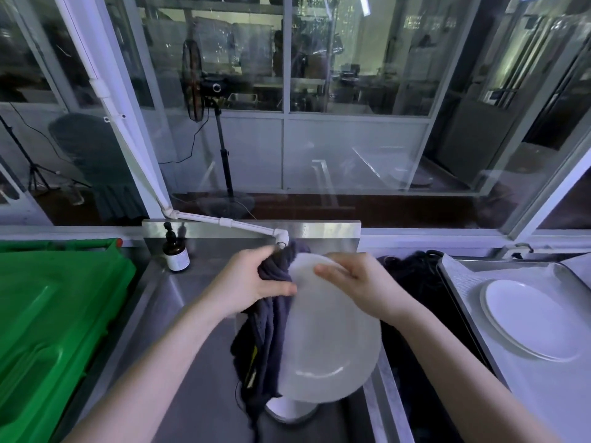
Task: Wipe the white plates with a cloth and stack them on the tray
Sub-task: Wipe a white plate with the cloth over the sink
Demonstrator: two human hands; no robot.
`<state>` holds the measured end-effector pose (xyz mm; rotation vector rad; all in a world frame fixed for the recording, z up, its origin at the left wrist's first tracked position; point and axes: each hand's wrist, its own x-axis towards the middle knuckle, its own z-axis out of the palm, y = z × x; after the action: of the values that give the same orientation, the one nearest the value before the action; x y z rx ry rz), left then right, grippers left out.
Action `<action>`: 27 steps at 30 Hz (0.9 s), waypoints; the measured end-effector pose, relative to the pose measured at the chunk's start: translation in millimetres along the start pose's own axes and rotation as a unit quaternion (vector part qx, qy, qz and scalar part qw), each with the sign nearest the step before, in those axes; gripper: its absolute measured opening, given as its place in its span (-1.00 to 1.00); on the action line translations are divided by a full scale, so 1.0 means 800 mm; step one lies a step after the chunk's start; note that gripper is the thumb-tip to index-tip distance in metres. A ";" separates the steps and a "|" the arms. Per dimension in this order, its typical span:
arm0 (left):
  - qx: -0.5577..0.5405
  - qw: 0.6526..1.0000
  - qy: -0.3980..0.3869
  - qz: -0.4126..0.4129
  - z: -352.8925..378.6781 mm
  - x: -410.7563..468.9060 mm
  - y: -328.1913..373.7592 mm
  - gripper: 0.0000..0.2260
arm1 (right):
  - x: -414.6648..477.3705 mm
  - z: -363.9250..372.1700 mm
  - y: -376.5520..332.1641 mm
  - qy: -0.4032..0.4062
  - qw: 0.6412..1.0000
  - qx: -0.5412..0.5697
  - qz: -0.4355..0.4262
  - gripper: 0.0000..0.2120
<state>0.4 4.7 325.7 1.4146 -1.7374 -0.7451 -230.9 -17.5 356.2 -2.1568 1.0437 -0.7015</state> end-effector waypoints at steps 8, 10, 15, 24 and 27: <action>-0.328 0.906 0.225 -0.146 0.045 -0.023 -0.021 -0.81 | -0.011 0.020 0.012 0.272 0.933 0.211 0.102 -0.64; -0.445 0.815 0.284 -0.238 0.074 -0.028 -0.027 -0.70 | -0.015 0.058 0.010 0.378 0.875 0.266 0.144 -0.62; -0.398 0.820 0.335 -0.237 0.066 -0.035 -0.037 -0.79 | -0.036 0.072 0.027 0.268 0.911 0.287 0.126 -0.86; -0.026 0.997 0.074 -0.005 0.003 -0.018 0.017 -0.79 | 0.013 0.004 0.004 0.032 0.999 -0.014 0.025 -0.52; -0.136 0.980 0.139 -0.036 0.012 -0.027 0.006 -0.83 | 0.005 0.008 0.016 0.105 0.991 0.074 0.050 -0.52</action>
<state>-7.9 26.4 319.9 1.3258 -1.3228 -0.7524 -230.5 -25.5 343.3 -1.9217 1.1602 -0.9424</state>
